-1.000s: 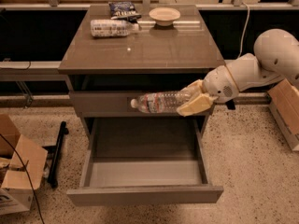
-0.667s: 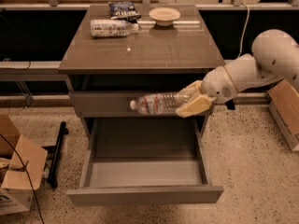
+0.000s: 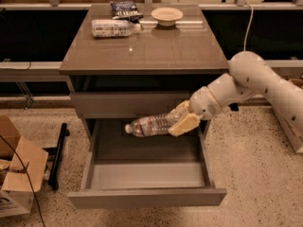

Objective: Pick water bottle from middle drawer and place on counter

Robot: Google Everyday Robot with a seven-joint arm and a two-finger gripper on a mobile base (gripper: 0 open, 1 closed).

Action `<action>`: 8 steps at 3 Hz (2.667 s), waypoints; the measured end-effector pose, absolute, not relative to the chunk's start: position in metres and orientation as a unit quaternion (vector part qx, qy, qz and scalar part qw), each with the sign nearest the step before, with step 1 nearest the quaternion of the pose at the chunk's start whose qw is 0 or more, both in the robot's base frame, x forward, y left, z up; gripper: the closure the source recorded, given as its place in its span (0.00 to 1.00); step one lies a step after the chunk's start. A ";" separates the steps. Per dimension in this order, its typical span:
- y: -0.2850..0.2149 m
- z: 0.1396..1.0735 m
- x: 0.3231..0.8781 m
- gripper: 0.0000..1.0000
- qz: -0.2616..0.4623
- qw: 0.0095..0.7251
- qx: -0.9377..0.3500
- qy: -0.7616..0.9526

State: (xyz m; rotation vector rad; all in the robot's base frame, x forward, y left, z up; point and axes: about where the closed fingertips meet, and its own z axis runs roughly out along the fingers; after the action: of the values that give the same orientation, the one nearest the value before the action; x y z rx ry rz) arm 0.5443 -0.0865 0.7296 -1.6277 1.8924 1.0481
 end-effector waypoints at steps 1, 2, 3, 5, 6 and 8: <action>-0.081 0.665 0.545 1.00 0.393 0.177 -0.577 0.693; -0.072 0.608 0.549 1.00 0.416 0.153 -0.567 0.694; -0.071 0.608 0.549 1.00 0.416 0.153 -0.567 0.694; -0.052 0.549 0.557 1.00 0.439 0.195 -0.549 0.684; -0.059 0.514 0.564 1.00 0.465 0.222 -0.527 0.676; -0.076 0.446 0.564 1.00 0.507 0.233 -0.479 0.678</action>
Offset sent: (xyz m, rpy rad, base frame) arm 0.0135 0.0192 -0.1721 -0.0228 0.2000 0.0243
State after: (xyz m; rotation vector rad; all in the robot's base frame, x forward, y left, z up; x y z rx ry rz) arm 0.5642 -0.0757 0.4462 -1.3156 1.8632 1.3919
